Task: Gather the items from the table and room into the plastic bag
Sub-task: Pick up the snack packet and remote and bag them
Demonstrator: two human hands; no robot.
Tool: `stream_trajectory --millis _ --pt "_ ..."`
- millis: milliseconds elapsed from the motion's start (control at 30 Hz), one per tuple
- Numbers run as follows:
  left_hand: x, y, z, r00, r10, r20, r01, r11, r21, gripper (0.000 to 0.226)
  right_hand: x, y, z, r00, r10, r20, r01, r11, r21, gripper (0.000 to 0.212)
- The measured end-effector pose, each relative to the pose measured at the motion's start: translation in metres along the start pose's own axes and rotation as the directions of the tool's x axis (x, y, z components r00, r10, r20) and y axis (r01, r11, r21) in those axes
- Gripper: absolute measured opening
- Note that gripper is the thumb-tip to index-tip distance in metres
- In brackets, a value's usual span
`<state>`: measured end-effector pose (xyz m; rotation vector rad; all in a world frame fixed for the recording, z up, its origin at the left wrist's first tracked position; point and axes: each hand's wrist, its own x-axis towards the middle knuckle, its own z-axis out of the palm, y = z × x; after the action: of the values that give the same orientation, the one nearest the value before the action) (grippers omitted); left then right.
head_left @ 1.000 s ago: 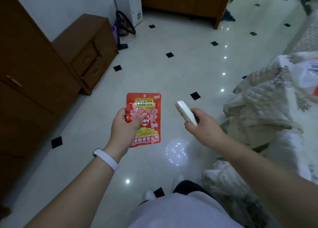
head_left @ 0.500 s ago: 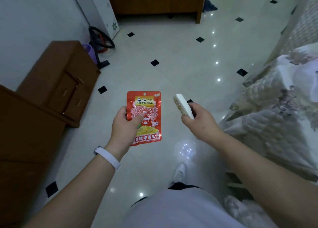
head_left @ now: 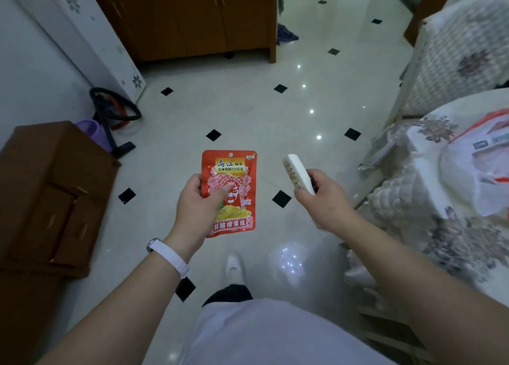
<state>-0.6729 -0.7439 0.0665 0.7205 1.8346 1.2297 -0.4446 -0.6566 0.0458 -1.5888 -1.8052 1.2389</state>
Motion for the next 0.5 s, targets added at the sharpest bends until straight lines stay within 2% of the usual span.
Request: stream_trajectory --millis 500 --pt "0.290 0.095 0.061 0.953 0.040 0.300 -0.043 0.999 0.002 0.019 0.218 -0.062 -0.017 0.951 0.162 -0.265 -0.179 0.983 -0.043 0.042"
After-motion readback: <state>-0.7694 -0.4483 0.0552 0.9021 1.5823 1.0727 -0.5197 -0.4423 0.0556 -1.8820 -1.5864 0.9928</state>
